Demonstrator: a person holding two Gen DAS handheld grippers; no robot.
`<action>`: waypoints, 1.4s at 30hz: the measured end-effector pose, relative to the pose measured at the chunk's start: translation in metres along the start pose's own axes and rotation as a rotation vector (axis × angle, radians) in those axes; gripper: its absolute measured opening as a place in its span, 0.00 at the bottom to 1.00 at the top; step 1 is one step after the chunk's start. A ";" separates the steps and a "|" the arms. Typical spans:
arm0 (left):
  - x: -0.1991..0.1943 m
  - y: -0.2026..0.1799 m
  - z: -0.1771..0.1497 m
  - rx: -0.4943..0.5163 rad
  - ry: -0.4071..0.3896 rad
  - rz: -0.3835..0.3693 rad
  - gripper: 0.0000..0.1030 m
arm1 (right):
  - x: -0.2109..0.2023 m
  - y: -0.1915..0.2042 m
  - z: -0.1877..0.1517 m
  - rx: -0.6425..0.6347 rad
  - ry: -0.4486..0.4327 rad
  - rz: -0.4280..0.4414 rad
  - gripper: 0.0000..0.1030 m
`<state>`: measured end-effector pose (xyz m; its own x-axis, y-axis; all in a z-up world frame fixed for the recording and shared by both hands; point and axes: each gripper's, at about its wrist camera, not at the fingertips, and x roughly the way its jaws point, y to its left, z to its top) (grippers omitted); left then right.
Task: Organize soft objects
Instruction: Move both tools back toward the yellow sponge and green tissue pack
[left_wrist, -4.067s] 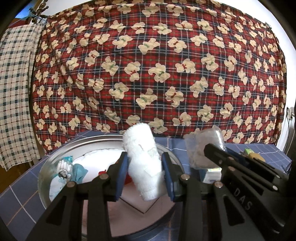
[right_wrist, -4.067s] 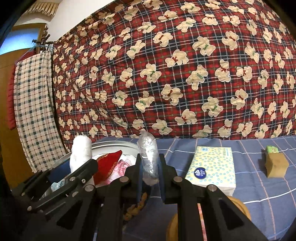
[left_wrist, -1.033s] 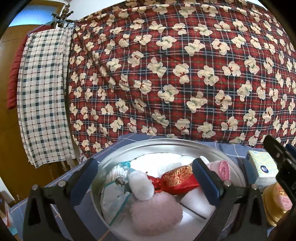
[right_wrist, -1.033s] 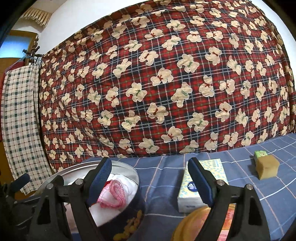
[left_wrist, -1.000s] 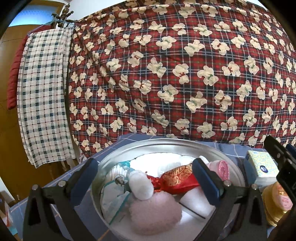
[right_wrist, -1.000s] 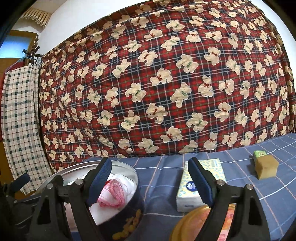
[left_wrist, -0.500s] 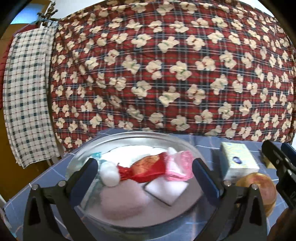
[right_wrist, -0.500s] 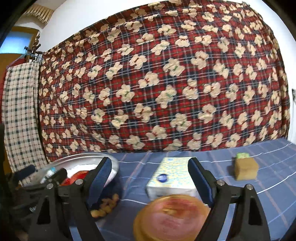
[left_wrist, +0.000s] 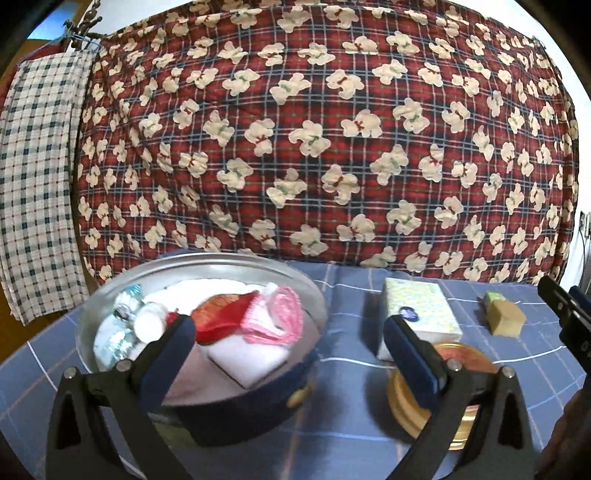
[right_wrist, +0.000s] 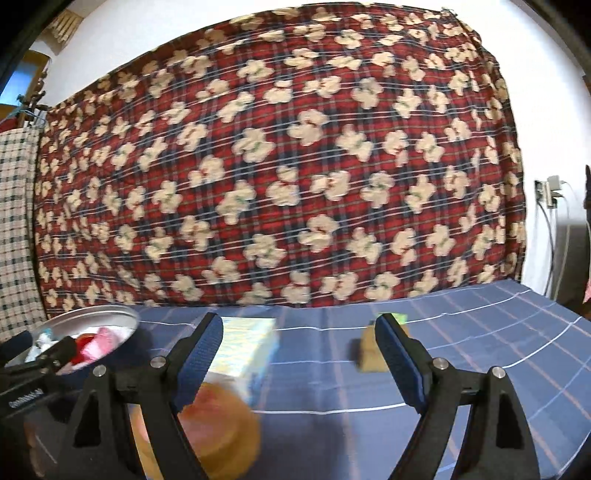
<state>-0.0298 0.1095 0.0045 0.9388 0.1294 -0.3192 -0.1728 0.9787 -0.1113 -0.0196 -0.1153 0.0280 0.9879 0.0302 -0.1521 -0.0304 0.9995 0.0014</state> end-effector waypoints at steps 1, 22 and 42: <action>-0.001 -0.004 0.000 0.001 -0.001 -0.007 1.00 | 0.000 -0.008 0.001 0.000 0.001 -0.012 0.84; -0.017 -0.157 -0.012 0.230 0.018 -0.209 1.00 | 0.003 -0.135 0.009 0.020 0.038 -0.210 0.84; 0.063 -0.306 -0.009 0.307 0.240 -0.315 0.99 | 0.027 -0.211 0.024 -0.022 0.006 -0.303 0.84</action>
<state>0.0793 -0.1832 0.0096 0.8300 -0.1851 -0.5262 0.2379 0.9707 0.0338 0.0176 -0.3255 0.0476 0.9516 -0.2694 -0.1478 0.2623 0.9627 -0.0663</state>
